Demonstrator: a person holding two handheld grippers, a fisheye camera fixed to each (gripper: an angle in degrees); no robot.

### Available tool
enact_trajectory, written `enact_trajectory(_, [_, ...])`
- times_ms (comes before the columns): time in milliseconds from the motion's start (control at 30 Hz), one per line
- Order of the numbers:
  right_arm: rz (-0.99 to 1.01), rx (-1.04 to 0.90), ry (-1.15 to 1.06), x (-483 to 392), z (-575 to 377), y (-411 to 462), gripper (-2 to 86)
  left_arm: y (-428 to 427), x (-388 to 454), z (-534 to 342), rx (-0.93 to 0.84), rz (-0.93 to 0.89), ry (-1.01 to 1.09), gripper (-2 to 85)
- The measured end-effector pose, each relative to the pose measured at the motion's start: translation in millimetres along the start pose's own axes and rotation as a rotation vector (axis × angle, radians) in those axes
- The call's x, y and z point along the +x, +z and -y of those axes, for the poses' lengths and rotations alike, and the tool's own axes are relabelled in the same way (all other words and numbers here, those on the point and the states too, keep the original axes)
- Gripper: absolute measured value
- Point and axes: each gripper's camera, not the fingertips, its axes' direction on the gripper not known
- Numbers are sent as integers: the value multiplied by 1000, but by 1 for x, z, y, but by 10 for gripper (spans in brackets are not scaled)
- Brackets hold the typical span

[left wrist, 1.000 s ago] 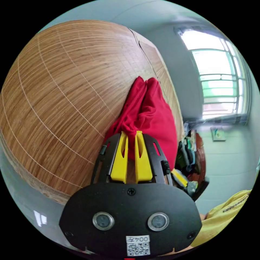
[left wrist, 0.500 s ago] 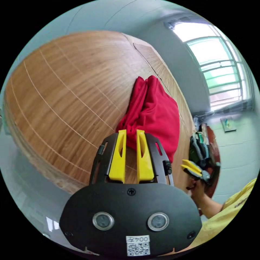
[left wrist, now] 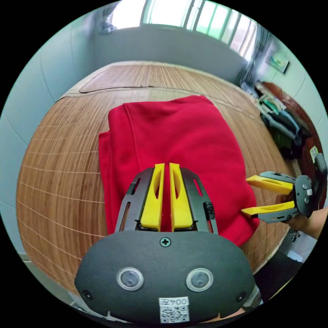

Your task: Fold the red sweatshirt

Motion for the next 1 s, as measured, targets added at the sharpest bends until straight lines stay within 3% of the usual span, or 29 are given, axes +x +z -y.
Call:
enact_trajectory(200, [86,54,37,43,-20,-1,160,6,-19,-15,65,-98,-74,17])
enact_trajectory(300, [232,52,101,85,-23,-22,162,7,-37,-13,53,-187,-133,20])
enact_trajectory(400, [429,117,320,151,-47,-45,170,-6,-58,-3,-11,-308,-229,29])
enact_trajectory(500, [640,170,517,210,-83,-42,176,-62,-70,-15,133,-407,-285,58])
enact_trajectory(600, [760,137,569,236,-101,-19,181,-100,-87,-64,209,-517,-470,102])
enact_trajectory(767, [834,75,626,251,-125,11,169,-99,-86,-168,138,-636,-823,154])
enact_trajectory(1000, [993,-2,786,273,-139,22,89,-47,-77,-195,95,-757,-1077,229])
